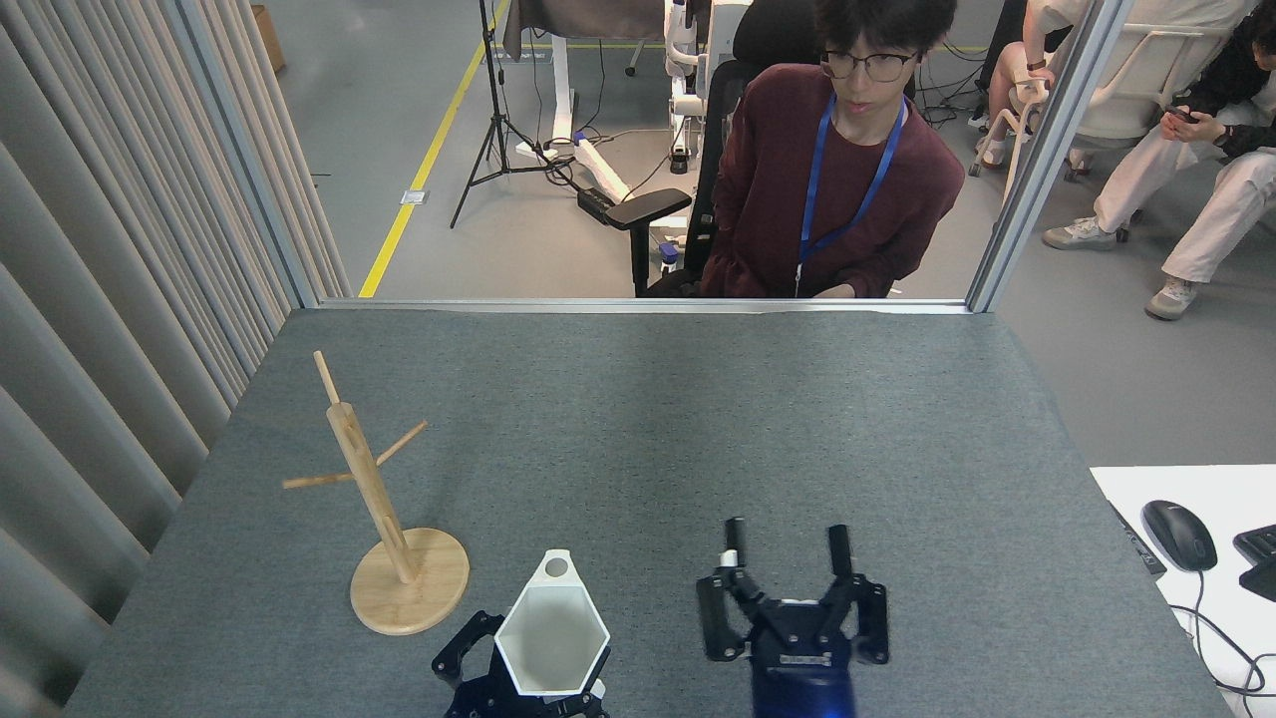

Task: Hang cup on storage rack
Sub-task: 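Carry the cup with the left gripper toward the wooden mug tree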

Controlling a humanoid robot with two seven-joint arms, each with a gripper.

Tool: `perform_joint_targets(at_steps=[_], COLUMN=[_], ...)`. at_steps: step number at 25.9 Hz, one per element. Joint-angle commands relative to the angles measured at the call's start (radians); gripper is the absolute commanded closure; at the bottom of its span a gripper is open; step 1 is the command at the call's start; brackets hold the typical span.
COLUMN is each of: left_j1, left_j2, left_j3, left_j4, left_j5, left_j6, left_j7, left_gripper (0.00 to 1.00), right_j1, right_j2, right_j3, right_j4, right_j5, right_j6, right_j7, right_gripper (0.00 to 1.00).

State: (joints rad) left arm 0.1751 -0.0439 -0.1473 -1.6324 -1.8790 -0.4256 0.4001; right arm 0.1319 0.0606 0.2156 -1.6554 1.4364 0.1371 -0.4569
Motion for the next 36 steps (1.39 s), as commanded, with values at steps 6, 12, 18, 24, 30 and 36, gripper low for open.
perform_joint_targets(at_steps=[6, 12, 18, 24, 30, 36], left_j1=[0.05, 0.064, 0.004, -0.086, -0.18, -0.204], left_j2=[0.01, 0.018, 0.085, 0.136, 0.148, 0.182], left_j3=[0.091, 0.374, 0.532, 0.522, 0.492, 0.413], left_j4=[-0.04, -0.073, -0.052, 0.048, 0.203, 0.289], left_j5=[0.017, 0.018, 0.018, -0.035, -0.131, -0.135], left_j6=[0.103, 0.113, 0.11, 0.113, 0.119, 0.205], left_j7=[0.003, 0.014, 0.06, 0.092, 0.138, 0.148], left_gripper=[0.86, 0.86, 0.86, 0.86, 0.86, 0.86], right_j1=[0.212, 0.242, 0.235, 0.233, 0.23, 0.23], right_j2=[-0.136, -0.127, -0.128, -0.13, -0.136, -0.137], right_j3=[-0.127, -0.136, -0.134, -0.133, -0.136, -0.136], right_j4=[0.052, 0.054, 0.054, 0.055, 0.055, 0.055], right_j5=[0.107, 0.107, 0.107, 0.107, 0.107, 0.107], right_j6=[-0.02, -0.016, -0.014, -0.016, -0.017, -0.017], right_j7=[0.06, 0.05, 0.05, 0.05, 0.05, 0.05], right_gripper=[0.02, 0.02, 0.02, 0.02, 0.02, 0.02])
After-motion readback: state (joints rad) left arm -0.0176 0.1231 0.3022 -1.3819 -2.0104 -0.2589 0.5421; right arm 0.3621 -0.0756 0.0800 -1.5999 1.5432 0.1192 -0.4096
